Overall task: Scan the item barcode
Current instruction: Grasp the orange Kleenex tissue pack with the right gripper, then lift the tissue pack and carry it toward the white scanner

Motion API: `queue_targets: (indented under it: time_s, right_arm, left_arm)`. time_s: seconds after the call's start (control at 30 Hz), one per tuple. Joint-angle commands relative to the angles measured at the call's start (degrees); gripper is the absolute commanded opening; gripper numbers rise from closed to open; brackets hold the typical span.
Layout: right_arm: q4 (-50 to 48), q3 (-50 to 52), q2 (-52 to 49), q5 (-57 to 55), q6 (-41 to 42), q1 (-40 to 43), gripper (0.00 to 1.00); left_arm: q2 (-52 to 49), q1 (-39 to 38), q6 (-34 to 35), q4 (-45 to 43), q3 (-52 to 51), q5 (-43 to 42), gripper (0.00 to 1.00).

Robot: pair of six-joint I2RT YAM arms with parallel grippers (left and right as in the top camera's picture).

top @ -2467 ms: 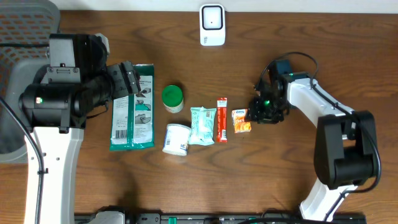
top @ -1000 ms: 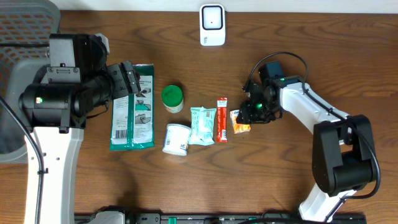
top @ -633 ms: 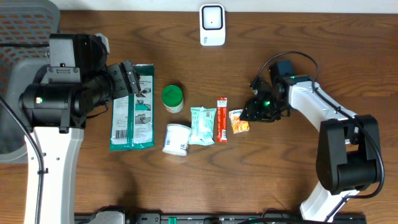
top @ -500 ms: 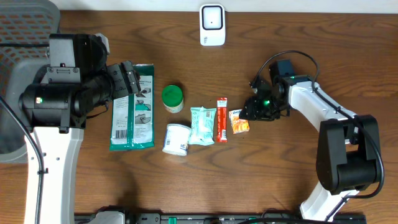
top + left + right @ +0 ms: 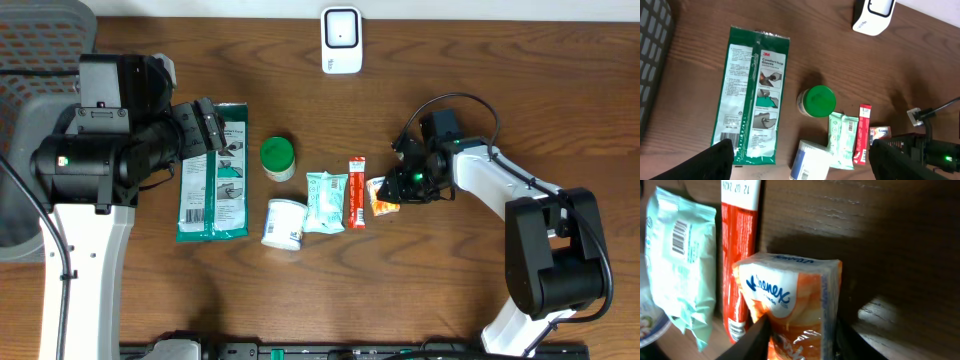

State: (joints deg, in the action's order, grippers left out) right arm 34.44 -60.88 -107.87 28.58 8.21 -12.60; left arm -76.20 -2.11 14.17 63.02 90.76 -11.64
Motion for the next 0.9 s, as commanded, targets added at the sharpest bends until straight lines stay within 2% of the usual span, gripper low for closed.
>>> queue_targets:
  time_s: [0.0, 0.03, 0.1, 0.23, 0.43, 0.53, 0.6, 0.73, 0.87]
  right_arm:
    - [-0.44, 1.40, -1.53, 1.36, 0.96, -0.11, 0.21]
    - [-0.37, 1.11, -1.53, 2.49, 0.96, 0.22, 0.10]
    - [0.39, 0.24, -1.46, 4.98, 0.94, 1.18, 0.01]
    - [2.38, -1.57, -1.07, 13.07, -0.44, 4.33, 0.01]
    - [2.71, -1.68, -0.44, 37.27, -9.42, 11.13, 0.01]
    - [4.15, -1.68, -0.44, 39.82, -10.49, 13.75, 0.04]
    - [6.47, -1.68, -0.46, 39.36, -10.45, 15.26, 0.01]
    - [9.79, -1.68, -0.46, 39.06, -11.08, 16.70, 0.01]
    - [11.76, -1.68, -0.44, 46.45, -19.87, 16.02, 0.01]
  left_arm:
    - [0.22, -0.11, 0.09, 0.15, -0.24, 0.37, 0.86]
    - [0.22, -0.11, 0.09, 0.15, -0.24, 0.37, 0.86]
    - [0.22, -0.11, 0.09, 0.15, -0.24, 0.35, 0.86]
    - [0.22, -0.11, 0.09, 0.15, -0.24, 0.37, 0.86]
    - [0.22, -0.11, 0.09, 0.15, -0.24, 0.37, 0.86]
    - [0.22, -0.11, 0.09, 0.15, -0.24, 0.37, 0.86]
    - [0.22, -0.11, 0.09, 0.15, -0.24, 0.35, 0.86]
    - [0.22, -0.11, 0.09, 0.15, -0.24, 0.37, 0.86]
    - [0.22, -0.11, 0.09, 0.15, -0.24, 0.37, 0.86]
